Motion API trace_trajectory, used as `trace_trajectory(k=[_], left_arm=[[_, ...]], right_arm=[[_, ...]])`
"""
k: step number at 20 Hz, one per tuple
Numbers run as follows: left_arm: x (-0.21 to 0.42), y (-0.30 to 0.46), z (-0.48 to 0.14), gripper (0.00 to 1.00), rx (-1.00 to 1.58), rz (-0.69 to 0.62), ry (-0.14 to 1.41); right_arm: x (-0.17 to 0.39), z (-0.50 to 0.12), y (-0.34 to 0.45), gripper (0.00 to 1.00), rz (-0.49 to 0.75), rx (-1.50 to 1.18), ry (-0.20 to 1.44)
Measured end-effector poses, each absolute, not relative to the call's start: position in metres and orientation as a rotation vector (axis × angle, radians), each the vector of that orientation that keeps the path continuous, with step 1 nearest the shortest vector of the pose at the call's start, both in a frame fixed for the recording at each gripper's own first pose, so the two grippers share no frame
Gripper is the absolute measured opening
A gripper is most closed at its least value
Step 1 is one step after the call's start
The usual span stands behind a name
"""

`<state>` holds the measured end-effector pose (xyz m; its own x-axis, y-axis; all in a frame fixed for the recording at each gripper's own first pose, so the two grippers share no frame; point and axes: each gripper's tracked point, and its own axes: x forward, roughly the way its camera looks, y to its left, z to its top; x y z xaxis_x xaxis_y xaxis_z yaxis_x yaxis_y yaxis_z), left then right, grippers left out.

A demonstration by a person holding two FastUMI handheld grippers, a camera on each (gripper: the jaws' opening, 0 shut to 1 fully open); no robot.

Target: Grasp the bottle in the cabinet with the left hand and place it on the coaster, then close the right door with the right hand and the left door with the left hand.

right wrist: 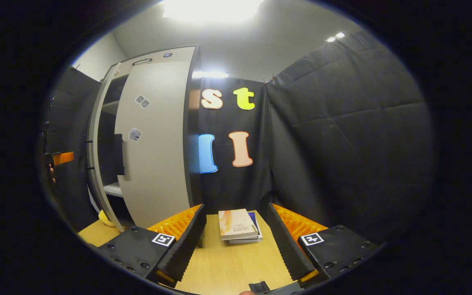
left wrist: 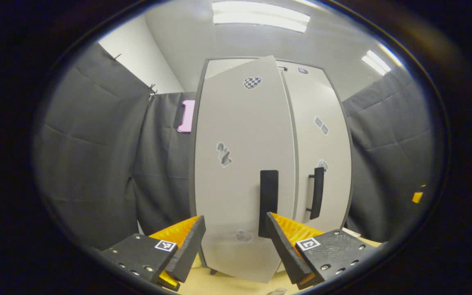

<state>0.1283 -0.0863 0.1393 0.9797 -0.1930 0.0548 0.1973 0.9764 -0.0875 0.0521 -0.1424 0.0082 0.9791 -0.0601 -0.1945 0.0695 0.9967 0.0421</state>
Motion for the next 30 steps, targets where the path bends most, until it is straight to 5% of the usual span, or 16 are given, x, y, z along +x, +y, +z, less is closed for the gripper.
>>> trace_trajectory(k=[7, 30], left_arm=[[0.063, -0.037, 0.126, 0.92, -0.061, -0.146, -0.016], [-0.04, 0.047, 0.087, 0.9, -0.022, -0.103, 0.009]], right_arm=[[0.057, 0.031, -0.081, 0.95, 0.07, 0.031, 0.134], [-0.014, 0.048, -0.004, 0.95, 0.126, 0.051, 0.103]])
